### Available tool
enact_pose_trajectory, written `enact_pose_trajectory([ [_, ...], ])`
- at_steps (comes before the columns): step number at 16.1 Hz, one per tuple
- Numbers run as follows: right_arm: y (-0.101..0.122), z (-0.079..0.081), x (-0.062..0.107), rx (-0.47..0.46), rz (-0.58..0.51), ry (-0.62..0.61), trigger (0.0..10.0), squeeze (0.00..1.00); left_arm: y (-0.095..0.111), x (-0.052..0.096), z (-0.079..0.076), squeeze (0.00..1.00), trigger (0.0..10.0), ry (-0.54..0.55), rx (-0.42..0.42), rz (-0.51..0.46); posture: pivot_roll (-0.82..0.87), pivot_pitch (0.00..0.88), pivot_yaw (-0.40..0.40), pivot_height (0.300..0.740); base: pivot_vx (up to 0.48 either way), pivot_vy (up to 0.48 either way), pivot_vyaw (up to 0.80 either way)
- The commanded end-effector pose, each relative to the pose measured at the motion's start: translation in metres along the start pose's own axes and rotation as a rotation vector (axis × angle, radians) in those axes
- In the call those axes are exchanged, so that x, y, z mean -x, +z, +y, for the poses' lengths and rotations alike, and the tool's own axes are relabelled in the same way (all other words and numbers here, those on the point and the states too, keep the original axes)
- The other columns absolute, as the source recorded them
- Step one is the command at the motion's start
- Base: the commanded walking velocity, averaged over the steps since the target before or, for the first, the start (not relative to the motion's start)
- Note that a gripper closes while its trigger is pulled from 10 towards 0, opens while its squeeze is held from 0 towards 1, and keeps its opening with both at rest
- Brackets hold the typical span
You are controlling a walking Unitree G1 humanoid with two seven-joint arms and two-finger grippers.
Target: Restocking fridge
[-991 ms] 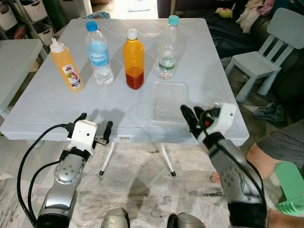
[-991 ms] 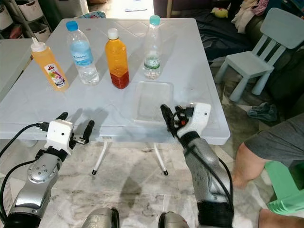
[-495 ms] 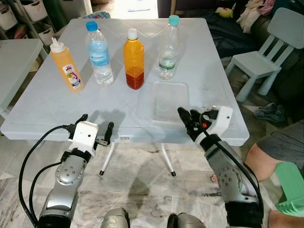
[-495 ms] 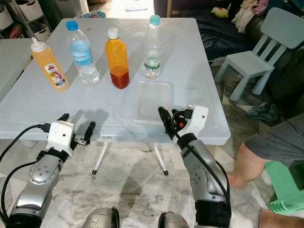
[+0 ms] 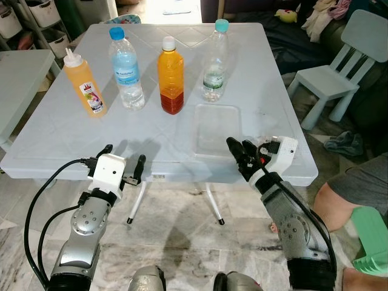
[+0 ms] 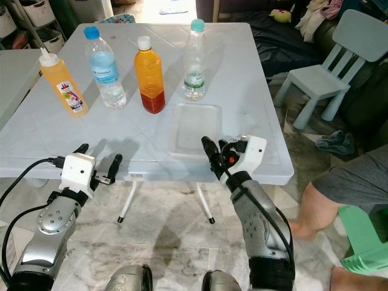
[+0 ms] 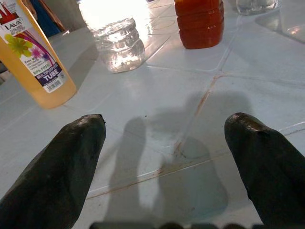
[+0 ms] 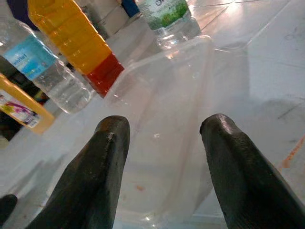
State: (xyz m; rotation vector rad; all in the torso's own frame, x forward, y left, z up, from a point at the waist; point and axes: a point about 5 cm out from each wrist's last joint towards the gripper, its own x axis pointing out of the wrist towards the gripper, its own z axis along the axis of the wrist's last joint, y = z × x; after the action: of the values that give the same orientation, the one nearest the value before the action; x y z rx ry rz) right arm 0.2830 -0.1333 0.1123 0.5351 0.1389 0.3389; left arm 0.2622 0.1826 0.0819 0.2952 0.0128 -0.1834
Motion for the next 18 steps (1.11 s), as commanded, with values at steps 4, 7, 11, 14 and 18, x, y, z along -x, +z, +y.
enact_pose_trajectory([
  [4, -0.004, -0.003, -0.005, -0.084, 0.034, 0.023, 8.5, 0.0, -0.004, 0.003, -0.001, 0.0, 10.0, -0.012, -0.013, 0.015, 0.08, 0.089, 0.037, 0.74, 0.0, 0.0, 0.0],
  [7, -0.011, -0.002, -0.008, -0.14, 0.064, 0.038, 0.0, 0.0, -0.003, 0.003, -0.001, 0.0, 10.0, -0.017, -0.014, 0.013, 0.08, 0.09, 0.039, 0.74, 0.0, 0.0, 0.0],
  [11, -0.015, -0.005, -0.011, -0.213, 0.09, 0.05, 0.0, 0.0, -0.003, 0.003, -0.002, 0.0, 10.0, -0.021, -0.015, 0.013, 0.08, 0.091, 0.039, 0.74, 0.0, 0.0, 0.0],
  [14, -0.015, -0.005, -0.012, -0.216, 0.101, 0.058, 0.0, 0.0, -0.003, 0.003, -0.003, 0.0, 10.0, -0.025, -0.014, 0.013, 0.09, 0.091, 0.039, 0.74, 0.0, 0.0, 0.0],
  [18, -0.016, -0.007, -0.012, -0.221, 0.103, 0.045, 0.0, 0.0, -0.003, 0.002, -0.003, 0.0, 10.0, -0.024, -0.015, 0.011, 0.09, 0.09, 0.038, 0.74, 0.0, 0.0, 0.0],
])
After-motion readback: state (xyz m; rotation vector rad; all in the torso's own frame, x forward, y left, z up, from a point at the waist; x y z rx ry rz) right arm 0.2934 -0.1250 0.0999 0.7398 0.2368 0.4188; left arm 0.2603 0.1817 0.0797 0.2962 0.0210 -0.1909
